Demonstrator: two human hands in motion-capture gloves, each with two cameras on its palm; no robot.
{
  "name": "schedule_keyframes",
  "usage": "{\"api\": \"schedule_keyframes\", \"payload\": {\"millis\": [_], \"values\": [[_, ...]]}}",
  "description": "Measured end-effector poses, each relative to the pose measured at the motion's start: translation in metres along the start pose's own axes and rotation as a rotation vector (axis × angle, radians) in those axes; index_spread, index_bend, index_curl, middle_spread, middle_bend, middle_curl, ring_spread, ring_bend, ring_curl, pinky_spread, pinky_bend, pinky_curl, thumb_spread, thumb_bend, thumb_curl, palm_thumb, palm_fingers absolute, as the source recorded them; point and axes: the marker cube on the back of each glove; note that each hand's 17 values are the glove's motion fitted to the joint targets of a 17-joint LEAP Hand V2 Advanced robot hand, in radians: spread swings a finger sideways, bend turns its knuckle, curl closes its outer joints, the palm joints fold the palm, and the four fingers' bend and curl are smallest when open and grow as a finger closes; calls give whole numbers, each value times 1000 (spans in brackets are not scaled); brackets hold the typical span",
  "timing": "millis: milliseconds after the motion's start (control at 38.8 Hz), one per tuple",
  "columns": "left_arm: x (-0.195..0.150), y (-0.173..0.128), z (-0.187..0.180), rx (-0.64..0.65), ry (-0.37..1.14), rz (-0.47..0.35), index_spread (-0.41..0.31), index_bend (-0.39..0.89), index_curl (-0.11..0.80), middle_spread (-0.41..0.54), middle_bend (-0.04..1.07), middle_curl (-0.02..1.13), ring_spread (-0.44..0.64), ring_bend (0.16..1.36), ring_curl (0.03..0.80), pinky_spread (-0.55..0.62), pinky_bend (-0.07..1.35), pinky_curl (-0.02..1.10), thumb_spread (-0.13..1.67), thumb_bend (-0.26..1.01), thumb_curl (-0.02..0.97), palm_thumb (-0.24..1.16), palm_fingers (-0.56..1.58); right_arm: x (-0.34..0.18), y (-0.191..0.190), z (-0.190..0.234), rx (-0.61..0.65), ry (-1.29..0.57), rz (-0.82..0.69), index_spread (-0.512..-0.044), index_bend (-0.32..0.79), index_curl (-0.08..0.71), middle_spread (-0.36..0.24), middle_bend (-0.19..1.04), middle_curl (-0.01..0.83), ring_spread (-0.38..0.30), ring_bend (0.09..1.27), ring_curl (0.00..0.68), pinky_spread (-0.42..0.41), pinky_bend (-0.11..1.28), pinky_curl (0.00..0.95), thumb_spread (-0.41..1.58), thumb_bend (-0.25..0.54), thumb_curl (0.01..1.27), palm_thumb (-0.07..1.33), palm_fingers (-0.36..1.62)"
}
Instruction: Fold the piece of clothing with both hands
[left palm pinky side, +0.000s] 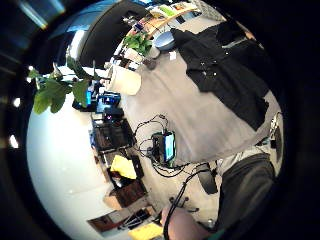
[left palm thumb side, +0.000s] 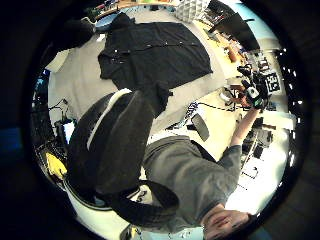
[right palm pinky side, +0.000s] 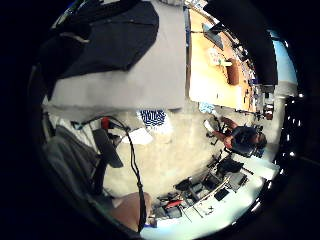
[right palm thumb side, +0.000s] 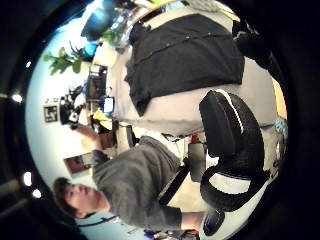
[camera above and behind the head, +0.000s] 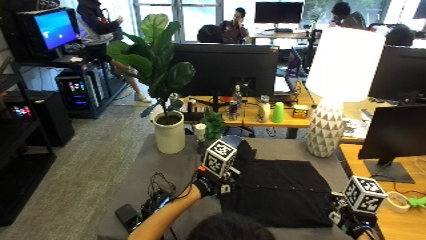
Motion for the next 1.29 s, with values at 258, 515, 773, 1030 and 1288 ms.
{"api": "schedule_keyframes", "payload": {"millis": [258,515,773,1030,1288], "values": [[-3,-2,3,-12,-5,-12,-121,232,201,-44,186,198,-22,491,227,101,216,171,868,31,62,104,631,1,-8,3,-9,11,-5,-219,146,186,-27,350,217,-44,460,233,92,284,197,952,388,113,541,733],[-17,-8,18,-36,99,-30,-137,193,276,-54,166,246,-25,476,262,116,190,216,1055,-5,107,109,625,-6,-38,4,-25,12,-27,-240,134,225,-31,331,280,-51,449,276,105,270,243,1210,380,147,559,721],[30,-26,75,-60,232,50,-97,118,292,-6,144,264,16,506,297,154,231,268,976,-55,134,-35,500,-8,-65,39,-116,63,-47,-277,86,220,-30,272,312,-43,457,314,114,331,295,1262,353,187,610,606],[120,-55,215,-227,188,99,47,63,240,187,113,224,231,625,329,330,406,329,852,-66,161,-68,210,11,-108,141,-245,231,25,-327,117,218,-44,213,329,-22,401,315,182,417,332,1165,302,251,713,476],[111,-104,245,77,26,-9,26,184,235,129,235,250,203,670,308,244,461,331,977,60,222,158,412,19,-132,175,-62,211,19,-316,168,278,-88,262,368,-77,390,316,143,324,310,1070,329,349,927,720]]}}
